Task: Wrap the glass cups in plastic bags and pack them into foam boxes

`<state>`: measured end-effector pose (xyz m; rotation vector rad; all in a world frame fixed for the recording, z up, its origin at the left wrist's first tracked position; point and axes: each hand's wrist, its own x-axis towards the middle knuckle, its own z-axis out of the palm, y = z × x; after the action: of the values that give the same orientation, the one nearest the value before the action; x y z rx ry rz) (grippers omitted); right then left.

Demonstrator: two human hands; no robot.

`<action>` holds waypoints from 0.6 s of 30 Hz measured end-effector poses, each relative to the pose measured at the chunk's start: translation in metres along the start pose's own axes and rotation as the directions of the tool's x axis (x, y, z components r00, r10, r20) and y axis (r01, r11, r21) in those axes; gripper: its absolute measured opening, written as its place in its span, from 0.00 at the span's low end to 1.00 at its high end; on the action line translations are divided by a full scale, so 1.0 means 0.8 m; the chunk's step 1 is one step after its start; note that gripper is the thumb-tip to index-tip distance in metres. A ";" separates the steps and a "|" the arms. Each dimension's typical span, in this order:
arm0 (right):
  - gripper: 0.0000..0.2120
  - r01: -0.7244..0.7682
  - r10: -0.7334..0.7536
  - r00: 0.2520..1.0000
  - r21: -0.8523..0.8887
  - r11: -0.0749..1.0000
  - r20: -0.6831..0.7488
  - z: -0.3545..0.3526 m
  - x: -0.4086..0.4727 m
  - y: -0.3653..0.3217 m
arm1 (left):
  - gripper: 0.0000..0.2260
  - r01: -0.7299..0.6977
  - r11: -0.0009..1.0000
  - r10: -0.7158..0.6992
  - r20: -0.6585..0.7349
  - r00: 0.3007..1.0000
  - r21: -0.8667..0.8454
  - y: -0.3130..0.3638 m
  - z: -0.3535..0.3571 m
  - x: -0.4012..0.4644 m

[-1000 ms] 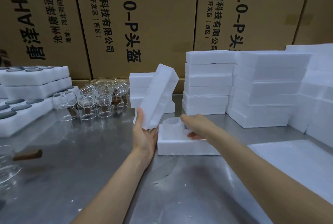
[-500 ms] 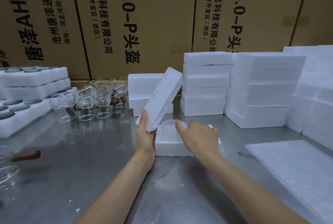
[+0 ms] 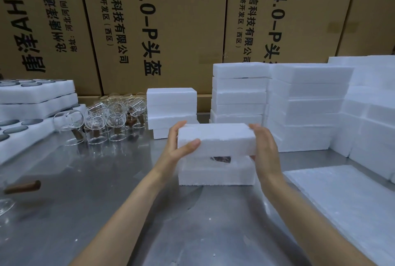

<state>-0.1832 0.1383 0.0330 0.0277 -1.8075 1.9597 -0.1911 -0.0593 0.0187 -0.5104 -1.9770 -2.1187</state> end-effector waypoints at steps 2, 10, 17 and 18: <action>0.06 0.034 -0.035 0.999 -0.021 0.999 -0.029 0.003 -0.005 0.004 | 0.31 0.033 0.999 -0.034 0.028 0.999 0.015 0.003 0.000 -0.002; 0.10 0.060 -0.061 0.998 -0.085 0.995 -0.017 0.013 -0.019 0.020 | 0.37 0.138 0.990 -0.138 -0.007 0.990 0.024 -0.003 -0.003 -0.009; 0.10 0.000 -0.008 0.998 -0.149 0.989 -0.055 0.007 -0.020 0.032 | 0.39 0.164 0.985 -0.163 -0.026 0.986 0.051 -0.011 0.003 -0.012; 0.10 -0.001 -0.009 0.998 -0.167 0.986 -0.061 0.007 -0.020 0.033 | 0.40 0.166 0.984 -0.165 -0.026 0.986 0.064 -0.012 0.003 -0.013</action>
<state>-0.1798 0.1276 0.0040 -0.0827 -1.9224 1.7798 -0.1849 -0.0568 0.0059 -0.3219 -2.1381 -2.1335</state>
